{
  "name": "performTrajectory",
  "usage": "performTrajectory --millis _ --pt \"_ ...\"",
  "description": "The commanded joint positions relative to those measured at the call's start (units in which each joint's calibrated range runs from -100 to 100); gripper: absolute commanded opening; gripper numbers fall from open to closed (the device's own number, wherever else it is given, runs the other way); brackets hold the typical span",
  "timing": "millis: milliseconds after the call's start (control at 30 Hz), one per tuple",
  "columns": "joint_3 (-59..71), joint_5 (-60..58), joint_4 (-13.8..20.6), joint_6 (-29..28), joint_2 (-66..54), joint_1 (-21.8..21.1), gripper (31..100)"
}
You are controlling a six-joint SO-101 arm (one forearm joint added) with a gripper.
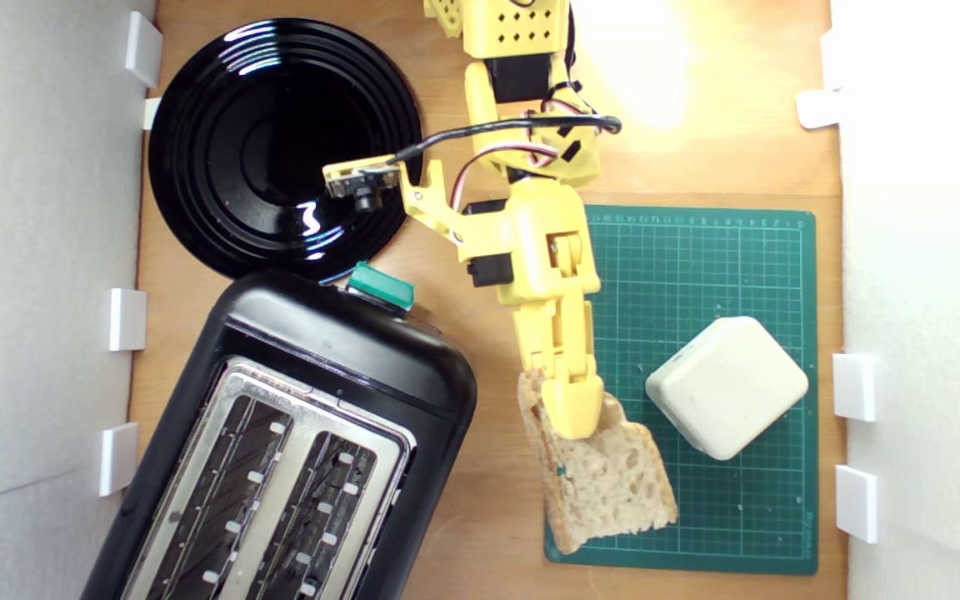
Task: Pick bread and place in toaster
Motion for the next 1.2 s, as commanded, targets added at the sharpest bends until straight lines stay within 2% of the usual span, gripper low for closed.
performTrajectory --millis 0,267,533,733,1000,1167 --pt "-1.52 4.06 0.77 0.33 -9.26 3.57 61.4" --pt "-1.88 9.61 0.95 0.80 -22.24 6.55 61.4" --pt "-2.34 16.09 0.86 6.30 -30.48 7.84 61.4" --pt "-4.97 25.82 0.41 12.58 -33.89 8.81 61.4" --pt "-24.40 49.28 -0.14 21.31 -32.06 12.11 61.4" --pt "-35.47 64.81 -0.14 32.04 -28.73 14.61 61.4"
